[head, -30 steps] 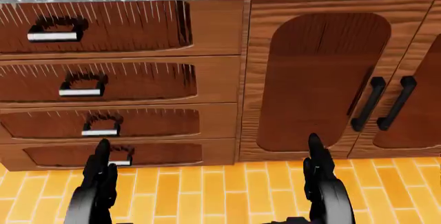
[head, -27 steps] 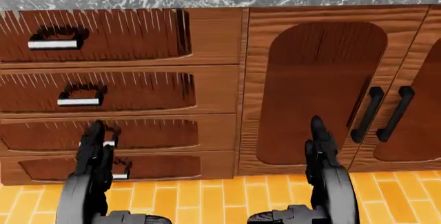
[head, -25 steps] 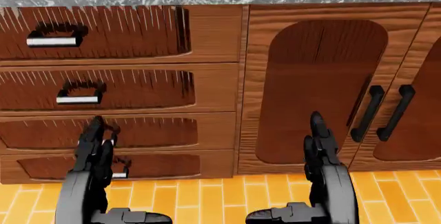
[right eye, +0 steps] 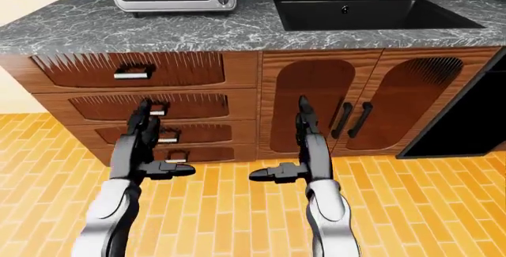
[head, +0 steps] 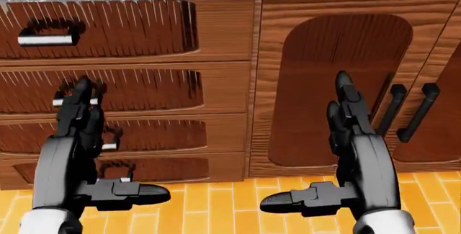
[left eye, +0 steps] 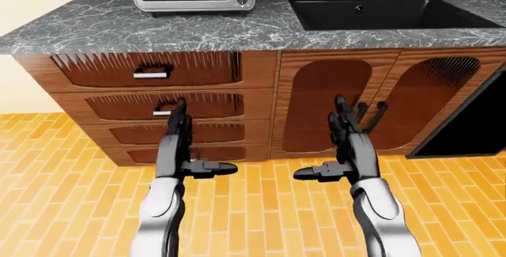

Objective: Open the toaster oven door.

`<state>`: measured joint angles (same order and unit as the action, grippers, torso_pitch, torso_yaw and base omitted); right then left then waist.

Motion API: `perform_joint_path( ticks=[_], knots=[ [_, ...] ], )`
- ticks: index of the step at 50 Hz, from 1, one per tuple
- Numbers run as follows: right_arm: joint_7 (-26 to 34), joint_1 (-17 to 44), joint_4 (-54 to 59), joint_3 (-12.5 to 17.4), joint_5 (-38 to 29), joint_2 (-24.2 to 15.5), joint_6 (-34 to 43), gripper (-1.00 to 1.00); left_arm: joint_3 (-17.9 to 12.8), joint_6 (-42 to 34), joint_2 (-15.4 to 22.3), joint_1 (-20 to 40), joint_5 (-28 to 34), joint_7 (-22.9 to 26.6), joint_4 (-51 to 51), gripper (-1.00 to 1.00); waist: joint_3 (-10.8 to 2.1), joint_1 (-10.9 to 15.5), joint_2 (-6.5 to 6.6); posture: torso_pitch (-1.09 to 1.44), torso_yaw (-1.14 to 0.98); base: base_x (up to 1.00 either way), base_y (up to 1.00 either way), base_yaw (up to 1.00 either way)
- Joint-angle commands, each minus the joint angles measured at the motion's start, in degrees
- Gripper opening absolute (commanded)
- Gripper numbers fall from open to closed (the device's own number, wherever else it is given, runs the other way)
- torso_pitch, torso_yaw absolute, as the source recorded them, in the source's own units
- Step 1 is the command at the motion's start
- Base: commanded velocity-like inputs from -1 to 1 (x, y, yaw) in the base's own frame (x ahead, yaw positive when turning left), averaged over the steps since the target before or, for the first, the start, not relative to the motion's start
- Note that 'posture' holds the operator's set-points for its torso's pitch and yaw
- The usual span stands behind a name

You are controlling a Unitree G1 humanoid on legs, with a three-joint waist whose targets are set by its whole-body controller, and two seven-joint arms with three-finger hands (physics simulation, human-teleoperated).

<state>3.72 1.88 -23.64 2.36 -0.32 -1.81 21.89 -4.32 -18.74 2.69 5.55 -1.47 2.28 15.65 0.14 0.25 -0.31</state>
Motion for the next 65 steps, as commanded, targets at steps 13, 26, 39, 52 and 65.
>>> perform_joint_path(
  ticks=[13,26,39,52,65],
  knots=[
    [-0.3,8.6,-14.6,3.3,1.7,-2.0,15.0,1.00,-2.7,-17.1,3.3,12.1,-2.9,-1.8,15.1,1.00,-0.52,0.0,0.15,0.00,0.00,0.00,0.00,0.00],
    [-3.2,14.6,-21.5,5.6,7.8,-4.1,23.0,1.00,-5.5,-26.0,6.4,19.0,-6.3,-4.0,20.4,1.00,0.11,0.1,0.14,0.00,0.00,0.00,0.00,0.00],
    [-4.1,15.5,-26.0,4.8,10.4,-4.4,26.9,1.00,-5.9,-26.5,7.7,19.0,-8.0,-5.2,21.1,1.00,3.30,0.8,-3.20,0.00,0.00,0.49,0.00,0.00],
    [-3.7,15.4,-28.3,4.2,10.9,-3.5,29.4,1.00,-5.6,-23.3,6.9,17.2,-7.5,-4.5,19.3,1.00,1.01,-1.0,5.78,0.00,0.00,0.61,0.00,0.00],
    [-3.6,13.9,-26.5,4.3,12.1,-3.6,26.2,1.00,-5.4,-22.0,7.0,17.0,-7.3,-4.1,18.5,1.00,-0.40,0.6,-0.38,0.00,0.00,0.51,0.00,0.00]
  ],
)
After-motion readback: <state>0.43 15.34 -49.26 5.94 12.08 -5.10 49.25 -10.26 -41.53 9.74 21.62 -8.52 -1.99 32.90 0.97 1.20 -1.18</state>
